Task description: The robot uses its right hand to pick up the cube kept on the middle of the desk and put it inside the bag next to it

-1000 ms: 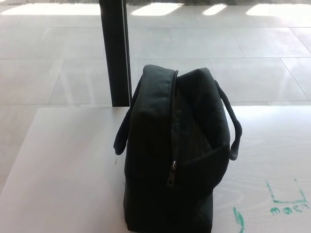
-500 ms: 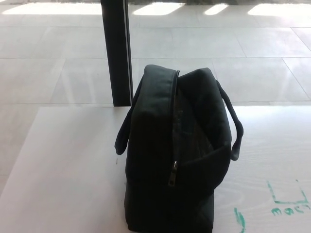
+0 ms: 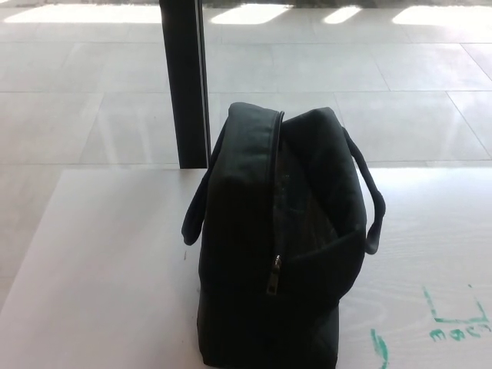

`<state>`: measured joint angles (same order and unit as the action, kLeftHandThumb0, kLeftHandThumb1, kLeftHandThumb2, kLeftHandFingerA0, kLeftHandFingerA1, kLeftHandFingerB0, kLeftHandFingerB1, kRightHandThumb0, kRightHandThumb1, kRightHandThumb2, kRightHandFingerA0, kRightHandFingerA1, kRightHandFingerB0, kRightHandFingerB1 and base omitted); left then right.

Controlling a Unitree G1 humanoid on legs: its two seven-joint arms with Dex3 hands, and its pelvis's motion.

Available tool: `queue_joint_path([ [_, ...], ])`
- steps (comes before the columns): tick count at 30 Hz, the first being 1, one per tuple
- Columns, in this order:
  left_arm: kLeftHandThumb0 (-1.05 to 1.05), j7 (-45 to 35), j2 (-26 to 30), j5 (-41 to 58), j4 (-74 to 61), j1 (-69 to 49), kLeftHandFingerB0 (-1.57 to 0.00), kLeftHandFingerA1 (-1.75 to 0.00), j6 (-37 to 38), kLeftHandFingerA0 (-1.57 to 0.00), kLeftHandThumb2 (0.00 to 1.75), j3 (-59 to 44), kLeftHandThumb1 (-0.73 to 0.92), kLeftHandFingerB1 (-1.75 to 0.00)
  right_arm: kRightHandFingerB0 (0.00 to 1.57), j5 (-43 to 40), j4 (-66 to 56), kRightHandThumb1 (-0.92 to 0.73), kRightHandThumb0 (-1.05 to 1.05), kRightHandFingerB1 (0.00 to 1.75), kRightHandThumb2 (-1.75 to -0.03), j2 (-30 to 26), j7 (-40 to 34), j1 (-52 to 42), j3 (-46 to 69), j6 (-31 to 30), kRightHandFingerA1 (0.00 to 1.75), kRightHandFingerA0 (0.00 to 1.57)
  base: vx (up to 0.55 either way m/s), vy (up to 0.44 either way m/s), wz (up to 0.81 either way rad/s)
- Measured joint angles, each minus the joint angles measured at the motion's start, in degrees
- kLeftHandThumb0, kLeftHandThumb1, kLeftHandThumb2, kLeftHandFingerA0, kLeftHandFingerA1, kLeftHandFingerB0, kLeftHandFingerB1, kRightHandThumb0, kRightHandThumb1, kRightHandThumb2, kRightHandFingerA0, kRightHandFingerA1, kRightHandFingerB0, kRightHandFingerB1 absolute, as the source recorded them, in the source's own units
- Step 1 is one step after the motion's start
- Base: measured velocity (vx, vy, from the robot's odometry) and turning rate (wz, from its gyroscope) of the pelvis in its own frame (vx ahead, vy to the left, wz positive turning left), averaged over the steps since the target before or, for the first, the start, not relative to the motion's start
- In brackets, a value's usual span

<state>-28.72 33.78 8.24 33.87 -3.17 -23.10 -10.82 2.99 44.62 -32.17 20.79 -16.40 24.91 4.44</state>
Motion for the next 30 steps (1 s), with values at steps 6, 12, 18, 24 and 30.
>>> queue_joint_path([
  [6, -0.58, -0.1, 0.0, 0.0, -0.5, -0.1, -0.37, -0.56, 0.0, -0.21, 0.84, 0.0, 0.4, -0.58, 0.38, -0.7, -0.2, -0.69, -0.55, 0.33, -0.61, -0.1, -0.1, -0.2, -0.4, 0.2, 0.49, 0.43, 0.0, 0.0, 0.0],
  [12, -0.55, -0.1, -0.2, 0.0, -0.4, -0.1, -0.36, -0.56, -0.2, -0.2, 0.85, -0.2, 0.4, -0.58, 0.29, -2.2, 0.7, -0.64, -0.57, 0.31, -0.6, 0.4, -2.2, 0.6, 1.3, 2.6, 0.52, 0.35, 0.0, 0.0, 0.0],
  [18, -0.58, 0.9, -1.5, 0.1, -1.5, -0.5, -0.4, -0.58, 0.2, -0.24, 0.9, -2.4, 0.46, -0.61, 0.14, -2.8, -0.7, -0.49, -0.55, 0.42, -0.81, 2.3, -7.3, 1.4, 3.2, 5.2, 0.55, 0.21, 0.0, 0.0, 0.0],
  [24, -0.63, 2.2, -3.2, 0.1, -2.8, -1.0, -0.49, -0.53, 2.0, -0.38, 0.58, -4.6, 0.62, -0.48, 0.12, -2.8, -1.3, -0.65, -0.47, 0.29, -0.61, 4.3, -11.9, 2.4, 4.7, 8.0, 0.53, 0.2, 0.0, 0.0, 0.0],
  [30, -0.74, 4.1, -5.8, 0.1, -5.7, -1.9, -0.37, -0.6, 4.4, -0.37, 0.96, -6.7, 0.51, -0.56, 0.18, -2.8, -1.3, -0.63, -0.45, 0.3, -0.6, 5.7, -16.3, 3.4, 6.1, 11.0, 0.49, 0.23, 0.0, 0.0, 0.0],
])
